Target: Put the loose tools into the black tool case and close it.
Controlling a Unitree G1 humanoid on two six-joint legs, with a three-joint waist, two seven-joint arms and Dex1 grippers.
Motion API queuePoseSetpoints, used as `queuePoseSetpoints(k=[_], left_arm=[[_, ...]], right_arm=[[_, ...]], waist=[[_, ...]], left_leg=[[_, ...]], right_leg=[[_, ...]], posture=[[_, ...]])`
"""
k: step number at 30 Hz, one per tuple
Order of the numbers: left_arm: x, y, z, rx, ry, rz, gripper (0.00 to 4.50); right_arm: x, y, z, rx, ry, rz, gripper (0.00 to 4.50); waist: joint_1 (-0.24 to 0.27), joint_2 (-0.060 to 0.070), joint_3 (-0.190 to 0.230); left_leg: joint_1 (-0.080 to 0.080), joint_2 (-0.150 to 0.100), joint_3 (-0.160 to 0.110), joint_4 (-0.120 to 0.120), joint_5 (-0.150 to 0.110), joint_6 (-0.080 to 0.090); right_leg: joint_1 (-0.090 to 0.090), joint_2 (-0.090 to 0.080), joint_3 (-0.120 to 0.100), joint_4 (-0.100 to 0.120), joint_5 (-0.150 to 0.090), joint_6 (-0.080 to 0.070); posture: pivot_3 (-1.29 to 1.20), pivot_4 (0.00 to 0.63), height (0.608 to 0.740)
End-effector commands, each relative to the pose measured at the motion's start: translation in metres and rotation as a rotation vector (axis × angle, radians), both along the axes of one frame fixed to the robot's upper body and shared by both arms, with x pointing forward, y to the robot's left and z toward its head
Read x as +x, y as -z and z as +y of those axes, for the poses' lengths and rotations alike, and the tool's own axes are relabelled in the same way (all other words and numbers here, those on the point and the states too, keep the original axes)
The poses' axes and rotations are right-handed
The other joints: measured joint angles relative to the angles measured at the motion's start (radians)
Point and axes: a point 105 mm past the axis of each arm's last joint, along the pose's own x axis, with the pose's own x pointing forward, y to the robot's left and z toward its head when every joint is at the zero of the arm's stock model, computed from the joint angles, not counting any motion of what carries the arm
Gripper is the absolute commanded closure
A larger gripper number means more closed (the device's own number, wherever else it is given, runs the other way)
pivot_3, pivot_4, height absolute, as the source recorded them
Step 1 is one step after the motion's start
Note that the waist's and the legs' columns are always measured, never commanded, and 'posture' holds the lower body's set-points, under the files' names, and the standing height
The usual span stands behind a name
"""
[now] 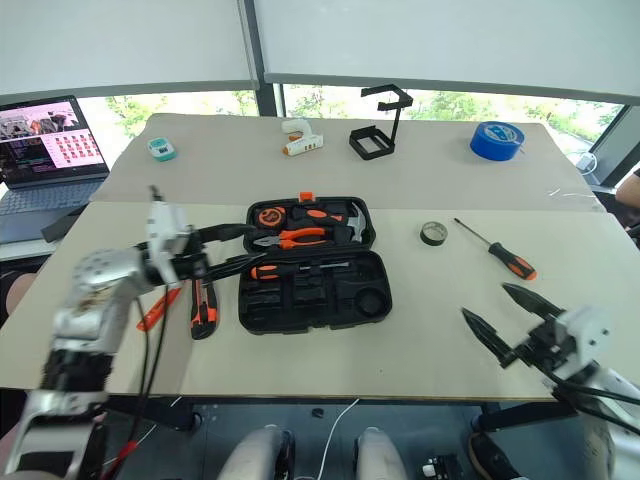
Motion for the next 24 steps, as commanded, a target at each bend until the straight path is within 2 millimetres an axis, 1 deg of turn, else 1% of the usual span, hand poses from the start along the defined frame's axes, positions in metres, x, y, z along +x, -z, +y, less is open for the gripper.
queuePoseSetpoints(k=[1,3,6,8,9,11,12,13,15,17,18,19,20,21,23,24], left_arm=[[-0.020,0.002,0.022,-0.027,-0.070,0.040,0.03],[-0.032,0.012,0.038,-0.019,-0.132,0.084,0.03],[-0.048,0.021,0.052,-0.018,-0.193,0.112,0.03],[-0.055,0.023,0.055,-0.019,-0.209,0.110,0.03],[-0.057,0.020,0.049,-0.036,-0.193,0.102,0.03],[-0.067,0.016,0.030,-0.100,-0.086,0.202,0.03],[-0.067,0.012,0.023,-0.106,-0.058,0.196,0.03],[-0.063,0.006,0.017,-0.121,-0.051,0.166,0.03],[-0.057,-0.003,0.009,-0.146,-0.050,0.120,0.03],[-0.052,-0.007,0.002,-0.162,-0.033,0.112,0.03],[-0.050,-0.013,-0.006,-0.179,-0.003,0.099,0.03],[-0.048,-0.018,-0.012,-0.190,0.017,0.090,0.03],[-0.047,-0.021,-0.021,-0.197,0.051,0.084,0.03],[-0.047,-0.023,-0.026,-0.201,0.072,0.083,0.03],[-0.047,-0.024,-0.036,-0.201,0.114,0.087,0.03],[-0.048,-0.025,-0.040,-0.199,0.129,0.088,0.03]], right_arm=[[-0.010,-0.013,-0.009,-0.015,0.058,-0.080,0.00],[-0.018,-0.007,-0.012,-0.019,0.085,-0.069,0.00],[-0.029,0.007,-0.021,-0.023,0.138,-0.036,0.00],[-0.034,0.014,-0.028,-0.023,0.178,-0.021,0.00],[-0.029,0.010,-0.035,-0.011,0.220,-0.038,0.00],[-0.008,-0.009,-0.045,-0.035,0.244,-0.080,0.00],[0.002,-0.015,-0.050,-0.062,0.240,-0.079,0.00],[0.016,-0.021,-0.056,-0.080,0.235,-0.064,0.00],[0.035,-0.027,-0.063,-0.111,0.223,-0.029,0.00],[0.052,-0.029,-0.064,-0.155,0.181,0.015,0.00],[0.072,-0.030,-0.067,-0.190,0.162,0.082,0.00],[0.084,-0.031,-0.069,-0.213,0.156,0.130,0.00],[0.100,-0.035,-0.073,-0.243,0.163,0.180,0.00],[0.109,-0.037,-0.076,-0.260,0.172,0.211,0.00],[0.124,-0.034,-0.082,-0.298,0.219,0.317,0.00],[0.128,-0.031,-0.082,-0.324,0.219,0.360,0.00]], waist=[[-0.002,0.000,0.000],[-0.004,0.000,0.000],[-0.002,0.000,0.000],[0.002,0.000,0.000],[0.005,0.000,0.000],[0.006,0.001,0.001],[0.004,0.002,0.002],[0.001,0.004,0.003],[0.000,0.008,0.004],[-0.001,0.007,0.004],[-0.002,0.006,0.004],[-0.005,0.006,0.005],[-0.008,0.006,0.005],[-0.012,0.006,0.005],[-0.018,0.007,0.007],[-0.017,0.007,0.007]], left_leg=[[0.000,0.000,0.000,0.000,0.000,0.000],[0.000,0.001,0.000,0.000,0.000,0.000],[0.000,0.001,0.000,0.000,0.000,0.000],[0.000,0.000,0.000,-0.001,0.000,0.000],[0.000,0.000,0.000,-0.001,0.000,0.000],[-0.001,0.000,0.001,-0.001,0.000,0.000],[-0.001,0.000,0.002,0.000,0.000,0.000],[-0.002,-0.001,0.003,0.000,0.000,0.000],[-0.001,-0.003,0.007,0.000,0.000,0.001],[0.000,-0.003,0.009,0.000,0.003,0.005],[0.000,-0.002,0.008,0.000,0.003,0.005],[0.000,-0.002,0.008,0.000,0.002,0.005],[-0.001,-0.002,0.008,0.000,0.002,0.005],[-0.002,-0.003,0.008,0.000,0.002,0.005],[-0.003,-0.004,0.009,0.000,0.002,0.005],[-0.003,-0.004,0.009,0.000,0.002,0.005]], right_leg=[[0.000,0.000,0.000,0.000,0.000,0.000],[0.000,0.000,0.000,0.000,0.000,0.000],[0.000,-0.002,0.000,0.000,-0.001,-0.001],[0.000,-0.005,-0.002,-0.001,-0.001,-0.002],[0.000,-0.007,-0.002,-0.001,-0.002,-0.002],[0.000,-0.011,-0.003,-0.003,-0.005,-0.007],[0.000,-0.012,-0.002,-0.004,-0.004,-0.008],[0.000,-0.012,-0.001,-0.003,-0.004,-0.007],[0.000,-0.013,0.002,-0.004,-0.002,-0.006],[0.001,-0.009,0.001,-0.004,-0.001,-0.004],[0.001,-0.007,0.000,-0.004,0.000,-0.001],[0.001,-0.005,-0.001,-0.004,0.001,0.001],[0.000,-0.005,0.000,-0.004,0.001,0.001],[-0.001,-0.004,0.000,-0.004,0.001,0.001],[-0.002,-0.004,0.001,-0.004,0.001,0.001],[-0.002,-0.004,0.001,-0.004,0.001,0.002]], posture=[[0.00,0.150,0.740],[0.00,0.150,0.740],[0.00,0.150,0.740],[0.00,0.150,0.740],[0.00,0.150,0.740],[0.00,0.150,0.740],[0.00,0.150,0.740],[0.00,0.150,0.740],[0.00,0.150,0.740],[0.00,0.150,0.740],[0.00,0.150,0.740],[0.00,0.150,0.740],[0.00,0.150,0.740],[0.00,0.150,0.740],[0.00,0.150,0.740],[0.00,0.150,0.740]])
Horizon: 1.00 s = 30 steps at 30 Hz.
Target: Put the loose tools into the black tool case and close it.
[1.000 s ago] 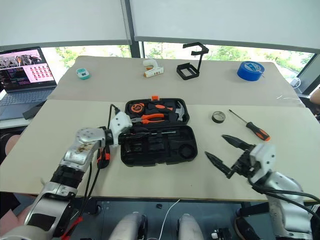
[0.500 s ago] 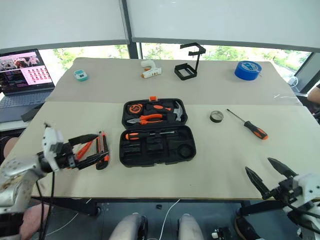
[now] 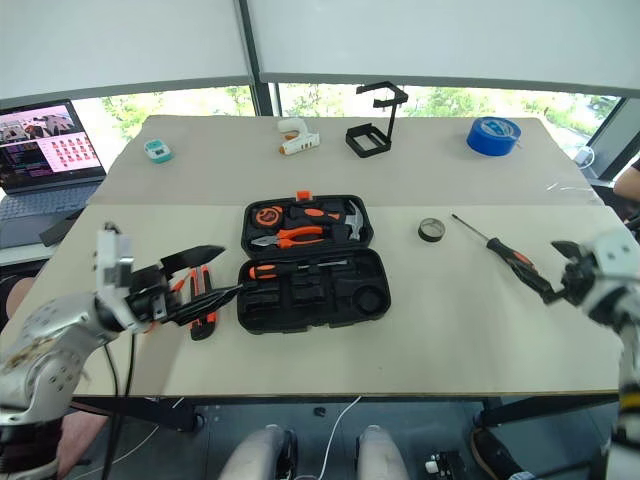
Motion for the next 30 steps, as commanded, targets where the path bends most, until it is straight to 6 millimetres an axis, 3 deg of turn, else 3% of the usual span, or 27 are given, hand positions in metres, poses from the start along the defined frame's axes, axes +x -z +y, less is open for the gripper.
queuePoseSetpoints(k=[1,5,10,13,21,23,25,28,30], left_arm=[[-0.005,-0.006,-0.014,-0.005,0.061,-0.023,0.03],[-0.009,-0.005,-0.019,-0.006,0.080,-0.023,0.03],[-0.012,-0.003,-0.020,-0.001,0.083,-0.019,0.03],[-0.013,-0.002,-0.019,0.005,0.079,-0.020,0.00],[-0.013,0.001,-0.018,0.005,0.069,-0.021,0.00],[-0.013,0.002,-0.018,0.003,0.070,-0.019,0.00],[-0.013,0.003,-0.019,0.002,0.071,-0.018,0.00],[-0.013,0.004,-0.016,-0.004,0.061,-0.017,0.00],[-0.012,0.005,-0.012,-0.003,0.043,-0.017,0.00]], right_arm=[[0.006,0.011,-0.016,-0.091,0.068,0.169,0.00],[0.019,0.014,-0.009,-0.133,0.077,0.234,0.00],[0.018,0.026,-0.013,-0.122,0.145,0.340,0.00],[0.027,0.021,-0.005,-0.110,0.136,0.294,0.69],[0.028,0.020,-0.006,-0.100,0.138,0.243,3.37],[0.025,0.018,-0.009,-0.095,0.136,0.223,3.45],[0.023,0.013,-0.011,-0.088,0.126,0.200,3.45],[0.026,-0.023,0.000,-0.074,-0.007,0.030,3.45],[0.024,-0.050,0.020,-0.077,-0.175,-0.079,3.45]], waist=[[0.001,0.000,0.000],[0.005,0.000,0.000],[0.006,0.000,0.000],[0.005,0.000,0.000],[0.001,0.000,0.000],[0.001,0.000,0.000],[0.002,0.000,0.000],[0.002,0.000,0.001],[0.002,0.002,0.002]], left_leg=[[0.000,0.000,0.000,0.000,0.000,0.000],[-0.003,0.000,-0.001,-0.001,-0.002,0.000],[-0.003,-0.002,0.000,0.000,-0.003,0.001],[-0.003,-0.002,-0.001,0.000,-0.003,0.001],[-0.002,-0.001,-0.001,0.000,-0.003,0.001],[-0.002,-0.001,0.000,0.000,-0.003,0.001],[-0.002,-0.001,0.000,0.000,-0.003,0.001],[-0.002,-0.001,0.000,0.000,-0.003,0.001],[-0.002,-0.001,0.000,0.000,-0.003,0.001]], right_leg=[[0.000,0.000,0.000,0.000,0.000,0.000],[-0.001,0.000,-0.002,-0.002,-0.001,0.001],[0.000,-0.004,-0.001,-0.002,-0.001,0.002],[0.000,-0.004,-0.002,-0.002,-0.001,0.002],[0.000,-0.003,-0.002,-0.002,-0.001,0.002],[0.000,-0.003,-0.002,-0.002,-0.001,0.002],[0.000,-0.003,-0.002,-0.002,-0.001,0.002],[0.000,-0.004,-0.001,-0.002,-0.001,0.002],[0.000,-0.004,-0.001,-0.002,-0.001,0.003]], posture=[[0.00,0.150,0.740],[0.00,0.150,0.740],[0.00,0.150,0.740],[0.00,0.150,0.740],[0.00,0.150,0.740],[0.00,0.150,0.740],[0.00,0.150,0.740],[0.00,0.150,0.740],[0.00,0.150,0.740]])
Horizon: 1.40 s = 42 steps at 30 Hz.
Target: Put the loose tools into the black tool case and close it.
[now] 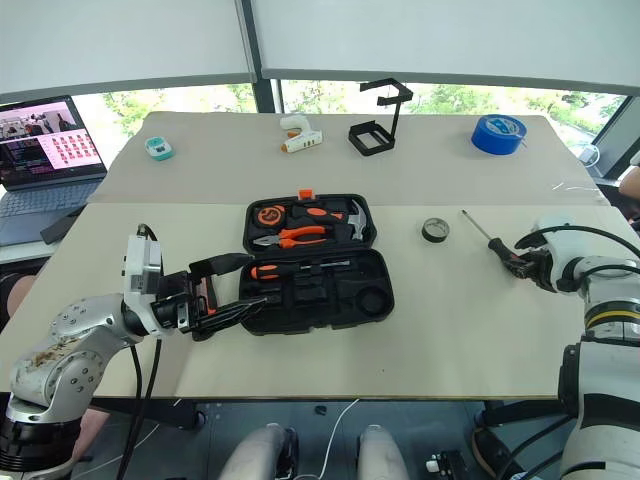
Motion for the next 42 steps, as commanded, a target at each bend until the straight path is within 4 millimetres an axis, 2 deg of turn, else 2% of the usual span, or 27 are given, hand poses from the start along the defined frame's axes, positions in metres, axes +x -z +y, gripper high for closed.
queuePoseSetpoints(k=[1,3,6,10,13,15,20,25,28,39,40,41,42], left_arm=[[-0.002,-0.003,0.006,-0.003,-0.026,-0.043,0.00],[0.000,0.001,0.014,0.001,-0.056,-0.040,0.00],[0.002,0.007,0.025,0.014,-0.098,-0.027,0.00],[0.001,0.018,0.041,0.050,-0.150,-0.001,0.00],[-0.004,0.028,0.052,0.089,-0.178,0.022,0.00],[-0.008,0.031,0.053,0.099,-0.185,0.028,0.00],[-0.015,0.033,0.043,0.093,-0.172,0.029,0.00],[-0.017,0.031,0.040,0.093,-0.194,0.013,0.00],[-0.017,0.031,0.039,0.094,-0.204,0.008,0.00],[-0.018,0.031,0.039,0.098,-0.223,0.002,0.00],[-0.018,0.031,0.039,0.097,-0.225,0.001,0.00],[-0.018,0.030,0.039,0.097,-0.229,-0.001,0.00],[-0.017,0.030,0.040,0.096,-0.232,-0.001,0.00]], right_arm=[[-0.002,-0.078,0.031,-0.002,-0.310,-0.281,3.45],[-0.011,-0.090,0.071,-0.007,-0.559,-0.307,3.45],[-0.028,-0.083,0.126,-0.055,-0.853,-0.260,3.45],[-0.035,-0.076,0.187,-0.082,-1.049,-0.227,3.45],[-0.034,-0.059,0.230,-0.140,-1.150,-0.177,3.45],[-0.031,-0.046,0.246,-0.160,-1.163,-0.129,3.45],[-0.020,-0.027,0.251,-0.259,-1.171,-0.084,3.45],[-0.007,-0.020,0.254,-0.320,-1.141,-0.079,3.45],[-0.005,-0.012,0.253,-0.346,-1.154,-0.043,3.45],[0.001,-0.005,0.260,-0.369,-1.173,-0.033,3.45],[0.003,-0.010,0.260,-0.374,-1.174,-0.075,2.44],[0.003,-0.016,0.260,-0.379,-1.181,-0.114,2.30],[0.003,-0.021,0.260,-0.383,-1.186,-0.142,1.92]], waist=[[-0.003,0.001,0.001],[-0.010,0.001,0.001],[-0.018,0.001,0.001],[-0.019,0.001,0.002],[-0.017,0.000,0.002],[-0.016,0.000,0.002],[0.016,-0.001,0.003],[0.008,-0.001,0.003],[0.004,-0.001,0.003],[0.000,-0.001,0.003],[0.000,-0.001,0.003],[0.000,-0.001,0.003],[0.000,-0.001,0.003]], left_leg=[[0.000,0.000,0.000,0.000,0.000,0.000],[0.001,0.001,0.000,0.000,0.000,0.000],[0.002,0.004,-0.002,-0.001,-0.001,-0.001],[0.001,0.003,-0.003,0.000,-0.001,-0.001],[0.001,0.002,-0.002,0.000,-0.001,-0.001],[0.001,0.003,-0.002,0.000,-0.001,-0.001],[-0.006,0.001,-0.002,0.001,-0.001,-0.001],[-0.009,0.001,-0.001,0.001,-0.001,-0.001],[-0.008,0.002,-0.001,0.001,-0.001,-0.001],[-0.008,0.002,-0.001,0.001,-0.001,-0.001],[-0.008,0.002,-0.001,0.001,-0.001,-0.001],[-0.008,0.002,-0.001,0.001,-0.001,-0.001],[-0.008,0.002,-0.001,0.001,-0.001,-0.001]], right_leg=[[0.000,0.000,0.000,0.000,0.000,0.000],[0.000,0.001,0.001,0.000,0.000,0.000],[0.001,0.003,0.000,0.001,0.000,0.000],[0.000,0.002,-0.001,0.002,0.000,0.000],[-0.002,0.000,-0.001,0.003,0.000,0.000],[-0.003,-0.001,-0.001,0.003,0.000,0.000],[-0.008,-0.004,-0.004,0.003,0.000,0.000],[-0.013,-0.004,-0.003,0.004,0.001,-0.001],[-0.014,-0.003,-0.003,0.005,0.001,-0.002],[-0.013,-0.002,-0.003,0.006,0.001,-0.001],[-0.013,-0.002,-0.003,0.006,0.001,-0.002],[-0.013,-0.002,-0.003,0.006,0.001,-0.002],[-0.013,-0.003,-0.003,0.006,0.001,-0.002]], posture=[[0.00,0.150,0.740],[0.00,0.150,0.740],[0.00,0.150,0.740],[0.00,0.150,0.740],[0.00,0.150,0.740],[0.00,0.150,0.740],[0.00,0.150,0.740],[0.00,0.150,0.740],[0.00,0.150,0.740],[0.00,0.150,0.740],[0.00,0.150,0.740],[0.00,0.150,0.740],[0.00,0.150,0.740]])
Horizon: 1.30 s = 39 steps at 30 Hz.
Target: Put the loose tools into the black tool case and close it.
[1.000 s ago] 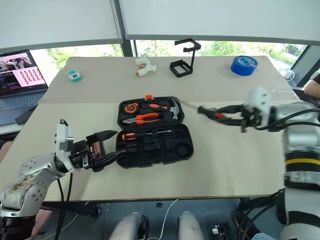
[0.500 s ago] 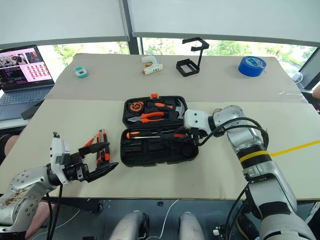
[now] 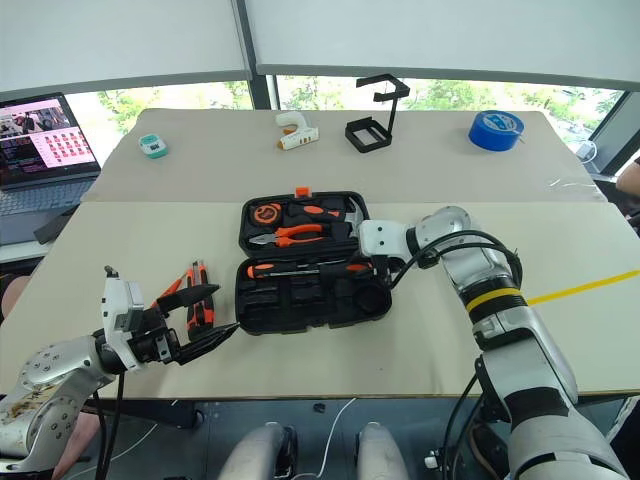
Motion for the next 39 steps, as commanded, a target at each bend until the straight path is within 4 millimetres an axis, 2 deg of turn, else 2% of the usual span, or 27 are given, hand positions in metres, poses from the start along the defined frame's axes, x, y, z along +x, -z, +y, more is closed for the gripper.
queuePoseSetpoints(k=[1,2,5,7,8,9,13,16,19,26,30,39], left_arm=[[-0.003,-0.012,-0.002,0.007,-0.003,-0.062,0.00],[-0.004,-0.014,0.001,0.007,-0.015,-0.065,0.00],[-0.005,-0.019,0.012,-0.014,-0.079,-0.071,0.00],[-0.006,-0.017,0.015,-0.012,-0.095,-0.066,0.00],[-0.007,-0.016,0.016,-0.010,-0.096,-0.062,0.00],[-0.007,-0.015,0.016,-0.010,-0.096,-0.059,0.00],[-0.003,-0.015,0.011,-0.015,-0.085,-0.060,0.00],[-0.001,-0.016,0.010,-0.009,-0.079,-0.063,0.00],[0.000,-0.015,0.011,0.005,-0.081,-0.061,0.00],[-0.006,-0.015,0.021,0.010,-0.147,-0.052,0.00],[-0.006,-0.013,0.024,0.034,-0.166,-0.035,0.00],[-0.005,-0.014,0.028,0.040,-0.189,-0.025,0.00]], right_arm=[[-0.002,-0.026,0.003,0.060,-0.081,-0.117,1.63],[-0.006,-0.033,0.000,0.108,-0.091,-0.110,1.35],[-0.017,-0.051,-0.011,0.267,-0.096,-0.065,1.35],[-0.017,-0.055,-0.011,0.350,-0.067,-0.029,1.35],[-0.017,-0.055,-0.011,0.381,-0.054,-0.011,1.90],[-0.015,-0.056,-0.006,0.431,-0.036,0.010,2.03],[-0.010,-0.032,0.019,0.488,0.039,0.095,3.47],[-0.007,-0.015,0.025,0.449,0.080,0.111,4.48],[-0.005,0.001,0.028,0.376,0.093,0.108,4.48],[-0.010,0.022,0.036,0.290,0.052,0.102,4.48],[-0.011,0.039,0.036,0.173,0.032,0.096,4.48],[-0.010,0.043,0.054,0.119,0.042,0.137,4.48]], waist=[[0.000,0.000,0.000],[0.001,0.000,0.000],[0.002,-0.001,0.000],[0.003,0.000,0.000],[0.003,0.000,0.000],[0.003,0.000,0.000],[-0.003,-0.001,0.000],[0.000,-0.001,0.000],[0.001,-0.001,0.000],[-0.001,-0.001,0.000],[-0.002,-0.001,0.000],[-0.018,-0.005,-0.003]], left_leg=[[0.000,0.000,0.000,0.000,0.000,0.000],[0.000,0.000,0.000,0.000,0.000,0.000],[-0.001,0.000,0.000,0.000,0.000,0.000],[0.000,0.000,0.000,0.000,0.000,0.000],[0.000,0.000,0.000,0.000,0.000,0.000],[0.000,0.000,0.000,0.000,0.000,0.000],[0.000,0.001,0.000,0.000,0.000,0.000],[0.000,0.001,0.000,-0.001,0.000,0.000],[0.000,0.000,0.000,0.000,0.000,0.000],[0.000,0.000,0.000,0.000,0.000,0.000],[0.001,0.000,0.000,-0.001,0.000,0.000],[0.011,0.001,0.000,-0.004,0.000,-0.001]], right_leg=[[0.000,0.000,0.000,0.000,0.000,0.000],[0.000,0.000,0.000,0.000,0.000,0.000],[0.000,0.000,0.000,0.000,0.000,0.000],[0.000,-0.001,0.000,-0.001,0.000,0.000],[0.000,-0.002,0.000,-0.001,0.000,0.000],[0.001,-0.002,0.000,0.000,0.000,0.000],[0.000,-0.001,0.000,0.000,0.000,-0.001],[-0.001,-0.001,0.000,0.001,0.000,-0.001],[-0.001,-0.002,0.000,0.000,0.000,-0.001],[-0.001,-0.001,-0.001,0.000,0.000,-0.001],[0.000,-0.001,-0.001,0.000,0.000,-0.001],[0.007,-0.001,-0.001,0.000,-0.001,-0.003]], posture=[[0.00,0.150,0.740],[0.00,0.150,0.740],[0.00,0.150,0.740],[0.00,0.150,0.740],[0.00,0.150,0.740],[0.00,0.150,0.740],[0.00,0.150,0.740],[0.00,0.150,0.740],[0.00,0.150,0.740],[0.00,0.150,0.740],[0.00,0.150,0.740],[0.00,0.150,0.740]])
